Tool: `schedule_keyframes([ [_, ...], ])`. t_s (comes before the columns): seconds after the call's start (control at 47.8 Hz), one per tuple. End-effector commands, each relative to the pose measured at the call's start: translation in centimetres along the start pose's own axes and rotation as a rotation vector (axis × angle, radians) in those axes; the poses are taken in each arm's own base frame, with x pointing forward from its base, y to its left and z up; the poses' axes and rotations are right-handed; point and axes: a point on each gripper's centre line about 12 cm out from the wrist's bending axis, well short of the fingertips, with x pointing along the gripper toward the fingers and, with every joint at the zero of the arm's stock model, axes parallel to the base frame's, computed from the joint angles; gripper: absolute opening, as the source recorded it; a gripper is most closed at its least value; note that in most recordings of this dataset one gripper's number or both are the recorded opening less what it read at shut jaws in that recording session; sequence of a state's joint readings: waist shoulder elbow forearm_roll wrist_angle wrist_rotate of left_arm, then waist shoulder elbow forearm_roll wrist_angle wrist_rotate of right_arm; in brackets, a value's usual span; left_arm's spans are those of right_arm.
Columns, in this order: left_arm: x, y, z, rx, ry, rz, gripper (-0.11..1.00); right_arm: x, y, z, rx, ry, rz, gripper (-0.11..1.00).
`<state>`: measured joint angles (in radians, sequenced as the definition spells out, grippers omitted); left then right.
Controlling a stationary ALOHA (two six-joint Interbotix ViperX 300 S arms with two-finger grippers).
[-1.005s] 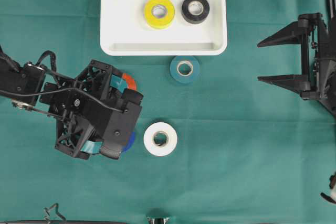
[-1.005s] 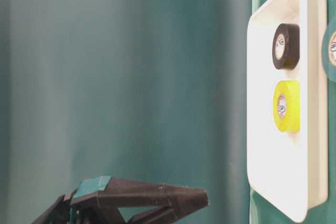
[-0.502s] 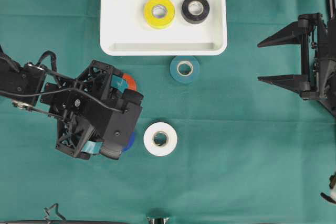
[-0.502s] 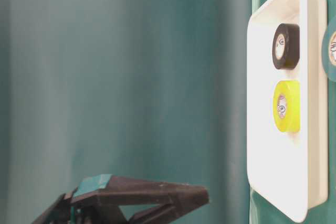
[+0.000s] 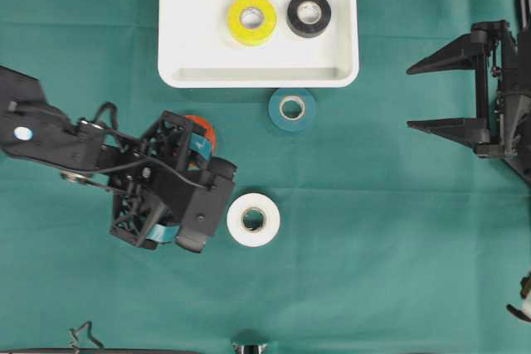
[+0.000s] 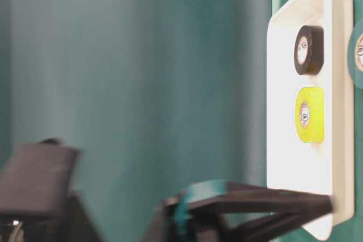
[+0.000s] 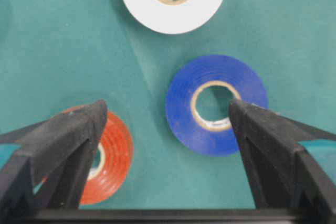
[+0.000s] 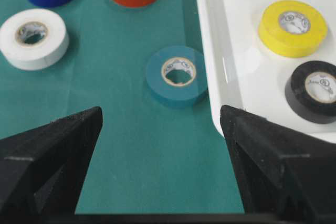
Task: Pick up the tape from a random location and place it into the white case.
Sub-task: 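Lower the left gripper and close it on the blue tape's rim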
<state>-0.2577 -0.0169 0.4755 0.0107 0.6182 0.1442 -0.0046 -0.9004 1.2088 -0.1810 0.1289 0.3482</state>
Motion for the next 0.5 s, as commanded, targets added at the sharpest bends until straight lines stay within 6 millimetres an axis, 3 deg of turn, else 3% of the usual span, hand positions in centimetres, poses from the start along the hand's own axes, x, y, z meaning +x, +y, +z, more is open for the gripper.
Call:
schedule_keyframes([
  [0.0,0.6,0.1,0.2,0.000,-0.012,0.002,0.98,0.0,0.2,1.1,-0.002,-0.024,0.003,0.87],
  [0.481,5.3,-0.7,-1.7,0.020,0.046,-0.013,0.98,0.1,0.2,1.1,-0.011,-0.024,0.003,0.87],
])
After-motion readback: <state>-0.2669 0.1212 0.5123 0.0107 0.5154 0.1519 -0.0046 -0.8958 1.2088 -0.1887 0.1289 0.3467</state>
